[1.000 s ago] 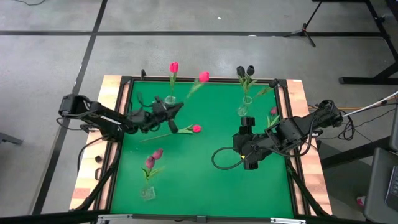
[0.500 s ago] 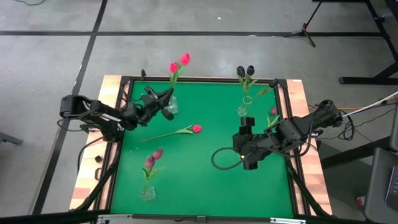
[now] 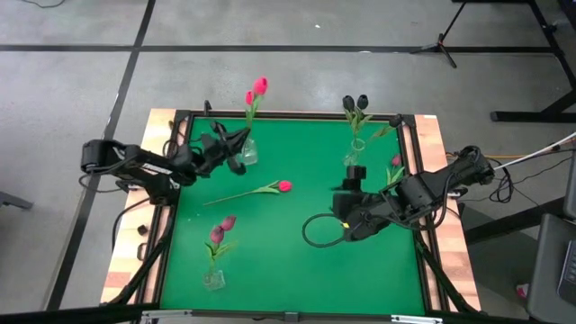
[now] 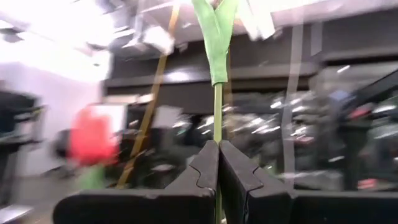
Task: Sort flowers into vase by color
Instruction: Put the top pink flower into the top left transparent vase
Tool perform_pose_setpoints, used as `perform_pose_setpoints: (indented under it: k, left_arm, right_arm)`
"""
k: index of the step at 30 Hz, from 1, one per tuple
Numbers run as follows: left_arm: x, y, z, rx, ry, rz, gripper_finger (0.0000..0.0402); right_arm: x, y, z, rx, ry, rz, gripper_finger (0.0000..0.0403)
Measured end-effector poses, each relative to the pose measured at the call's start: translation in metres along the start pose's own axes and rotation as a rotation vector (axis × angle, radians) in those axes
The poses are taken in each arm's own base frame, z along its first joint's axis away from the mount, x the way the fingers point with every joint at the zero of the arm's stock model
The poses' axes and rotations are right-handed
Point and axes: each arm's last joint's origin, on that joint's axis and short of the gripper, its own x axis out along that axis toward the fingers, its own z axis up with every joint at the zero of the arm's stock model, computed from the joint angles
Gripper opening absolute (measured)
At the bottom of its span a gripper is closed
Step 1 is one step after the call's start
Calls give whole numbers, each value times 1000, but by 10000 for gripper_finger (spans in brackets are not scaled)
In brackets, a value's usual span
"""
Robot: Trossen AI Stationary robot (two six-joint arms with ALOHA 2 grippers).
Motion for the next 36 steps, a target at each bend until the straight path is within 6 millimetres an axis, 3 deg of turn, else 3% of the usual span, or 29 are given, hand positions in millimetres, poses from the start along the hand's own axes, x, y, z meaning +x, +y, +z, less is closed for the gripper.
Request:
perform_pose_setpoints:
  k: [6, 11, 17, 28, 32, 36]
  left_arm:
    - [-11, -24, 28, -74, -100, -121, 0]
    - [-21, -39, 43, -81, -146, -198, 0]
    - [-29, -51, 46, -73, -139, -225, 0]
    - [-33, -58, 46, -39, -117, -221, 0]
    - [-33, -58, 44, -31, -103, -220, 0]
    - [-34, -60, 45, -27, -96, -212, 0]
  right_arm:
    - [8, -21, 33, 15, -249, -130, 227]
    - [24, -56, 55, 31, -404, 43, 227]
    - [53, -94, 82, 78, -658, 200, 227]
    - [150, -85, 104, 56, -710, 146, 227]
    - [162, -90, 103, 65, -674, 56, 227]
    - [156, -98, 101, 68, -669, 42, 227]
